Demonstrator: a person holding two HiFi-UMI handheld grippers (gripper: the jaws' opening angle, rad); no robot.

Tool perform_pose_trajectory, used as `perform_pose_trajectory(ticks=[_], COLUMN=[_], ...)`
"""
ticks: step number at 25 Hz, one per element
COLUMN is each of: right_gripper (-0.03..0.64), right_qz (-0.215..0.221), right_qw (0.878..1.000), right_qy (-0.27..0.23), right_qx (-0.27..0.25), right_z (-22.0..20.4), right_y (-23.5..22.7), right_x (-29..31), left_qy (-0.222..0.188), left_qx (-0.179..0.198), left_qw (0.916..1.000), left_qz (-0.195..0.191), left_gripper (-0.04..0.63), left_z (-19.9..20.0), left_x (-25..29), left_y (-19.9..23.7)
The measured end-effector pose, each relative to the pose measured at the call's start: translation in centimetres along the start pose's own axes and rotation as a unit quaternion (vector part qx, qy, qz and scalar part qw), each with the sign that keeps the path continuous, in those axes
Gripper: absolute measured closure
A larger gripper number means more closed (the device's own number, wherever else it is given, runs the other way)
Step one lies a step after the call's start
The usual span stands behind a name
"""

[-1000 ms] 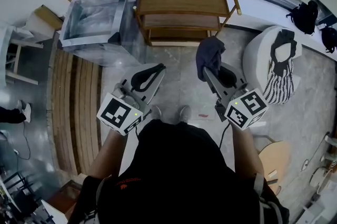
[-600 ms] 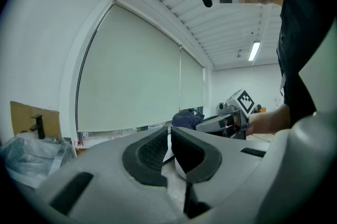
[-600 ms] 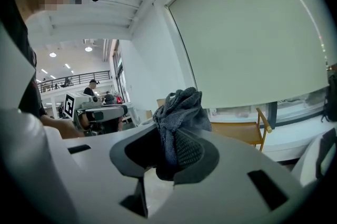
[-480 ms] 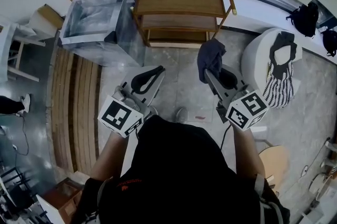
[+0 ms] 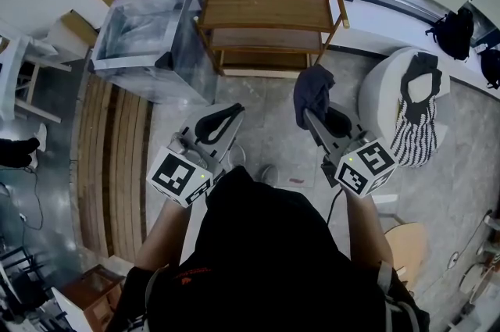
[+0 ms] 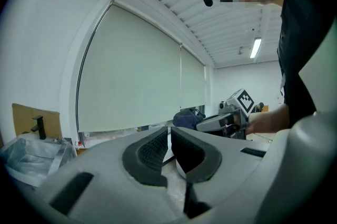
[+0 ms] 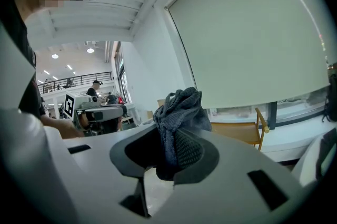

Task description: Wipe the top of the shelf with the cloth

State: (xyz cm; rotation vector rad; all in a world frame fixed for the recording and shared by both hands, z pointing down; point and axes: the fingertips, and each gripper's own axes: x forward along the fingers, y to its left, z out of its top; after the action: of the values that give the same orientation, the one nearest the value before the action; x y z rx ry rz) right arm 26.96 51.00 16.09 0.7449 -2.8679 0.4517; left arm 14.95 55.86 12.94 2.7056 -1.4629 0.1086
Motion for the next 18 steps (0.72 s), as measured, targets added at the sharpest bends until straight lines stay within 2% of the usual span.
perform_pose_trajectory(ticks=[18], right_gripper=[0.531], right_qz=[-0.002], right_qw=[1.000], right_qy=[0.010], right_qx=[0.000], right_z=[0.7], right_y=[-4.5], right_x=[2.5], left_qy=[0.001], left_qx=[-0.004], left_qw=[1.0000], left_qz=[0.001], left_gripper=[0.561], left_z=[-0.4], left_x=[4.4], left_y=[2.9])
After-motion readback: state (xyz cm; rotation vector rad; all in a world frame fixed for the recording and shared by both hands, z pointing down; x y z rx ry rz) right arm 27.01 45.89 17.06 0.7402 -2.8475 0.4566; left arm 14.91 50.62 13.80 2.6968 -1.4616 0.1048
